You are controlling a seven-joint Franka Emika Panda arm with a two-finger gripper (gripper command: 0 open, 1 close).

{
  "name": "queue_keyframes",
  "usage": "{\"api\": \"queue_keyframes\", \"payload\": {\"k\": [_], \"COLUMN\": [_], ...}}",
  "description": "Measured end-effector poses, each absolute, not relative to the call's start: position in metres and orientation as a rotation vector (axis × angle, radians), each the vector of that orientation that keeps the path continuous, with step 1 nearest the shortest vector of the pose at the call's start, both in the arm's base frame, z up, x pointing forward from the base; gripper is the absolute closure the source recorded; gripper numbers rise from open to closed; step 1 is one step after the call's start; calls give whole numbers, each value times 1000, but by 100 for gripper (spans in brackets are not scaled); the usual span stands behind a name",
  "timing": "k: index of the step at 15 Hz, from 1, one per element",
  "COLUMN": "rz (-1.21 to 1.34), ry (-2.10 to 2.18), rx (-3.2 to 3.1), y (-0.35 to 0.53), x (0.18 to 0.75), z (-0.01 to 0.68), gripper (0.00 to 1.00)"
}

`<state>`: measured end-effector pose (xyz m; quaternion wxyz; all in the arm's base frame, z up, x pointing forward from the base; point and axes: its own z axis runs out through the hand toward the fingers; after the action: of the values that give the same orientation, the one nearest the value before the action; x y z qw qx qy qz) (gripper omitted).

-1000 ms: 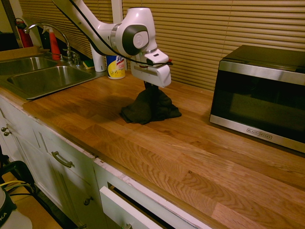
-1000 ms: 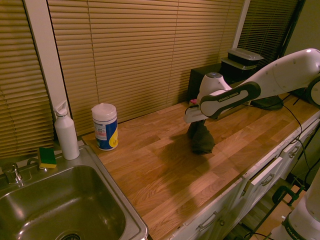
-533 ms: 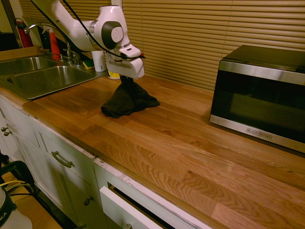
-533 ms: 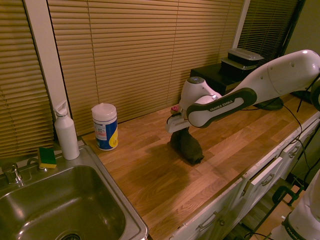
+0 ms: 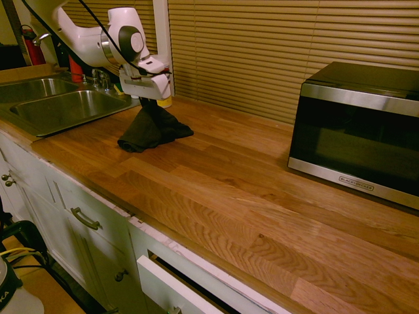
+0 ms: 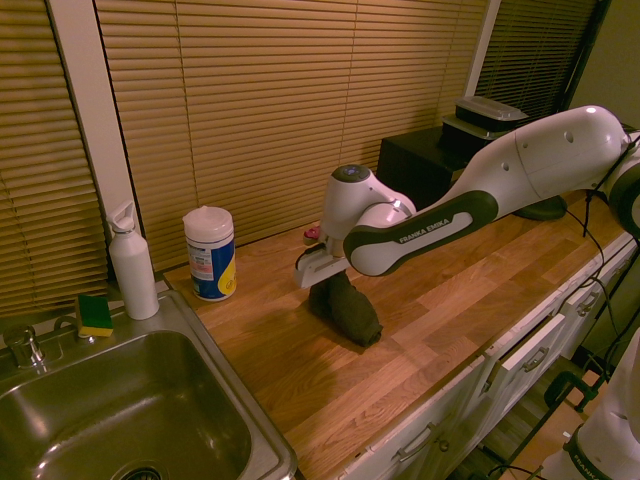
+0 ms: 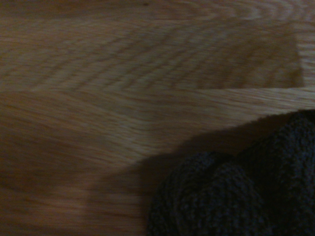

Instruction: Clear the spill

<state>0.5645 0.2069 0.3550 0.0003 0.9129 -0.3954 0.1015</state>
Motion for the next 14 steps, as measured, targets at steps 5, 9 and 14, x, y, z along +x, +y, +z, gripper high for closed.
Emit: {"api": "queue_keyframes", "payload": {"k": [5,9,14], "rz": [325,328,336], "ry": [-1190,-1155,-1133], "rx": [2876,2901,2899], "y": [260,315,344], "x": [563,556,551], "z": [352,353,352], "gripper": [100,100,0]}}
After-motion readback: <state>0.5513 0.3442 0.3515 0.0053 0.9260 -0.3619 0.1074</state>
